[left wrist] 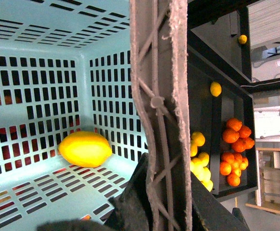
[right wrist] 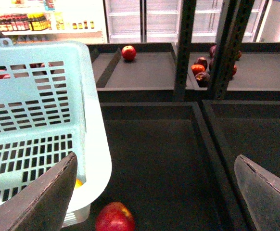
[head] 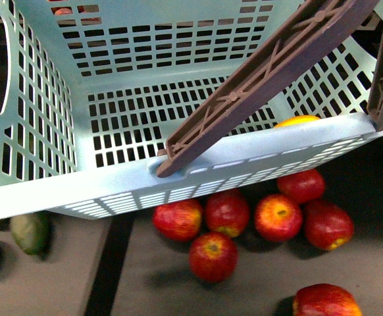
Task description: Pick lemon and mango into basket
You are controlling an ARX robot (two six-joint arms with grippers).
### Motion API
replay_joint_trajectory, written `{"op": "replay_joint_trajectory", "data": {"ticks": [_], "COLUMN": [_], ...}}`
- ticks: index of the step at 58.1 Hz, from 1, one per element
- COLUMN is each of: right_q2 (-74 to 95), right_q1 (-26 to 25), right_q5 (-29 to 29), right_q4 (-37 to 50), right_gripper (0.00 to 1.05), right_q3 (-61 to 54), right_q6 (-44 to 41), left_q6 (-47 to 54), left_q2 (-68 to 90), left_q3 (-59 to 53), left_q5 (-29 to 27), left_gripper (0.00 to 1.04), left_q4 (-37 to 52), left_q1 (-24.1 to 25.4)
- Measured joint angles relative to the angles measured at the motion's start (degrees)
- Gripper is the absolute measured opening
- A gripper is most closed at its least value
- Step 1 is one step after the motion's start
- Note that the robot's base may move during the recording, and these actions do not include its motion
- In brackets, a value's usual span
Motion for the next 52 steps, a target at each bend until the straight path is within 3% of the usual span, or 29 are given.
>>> {"op": "replay_joint_trajectory", "data": {"ticks": [52], "right_q2": [0.0], "right_q1": [0.0], "right_q5": [-0.2], "right_q4": [0.0], "right_gripper": [0.96], "right_q3": [-0.1], "right_q6": [0.0], "left_q6": [0.2], "left_q2": [0.0], "left_q3": [0.0], "left_q5": [-0.3], "left_gripper": [0.07], "left_q4": [0.0], "left_q1": [0.0]}}
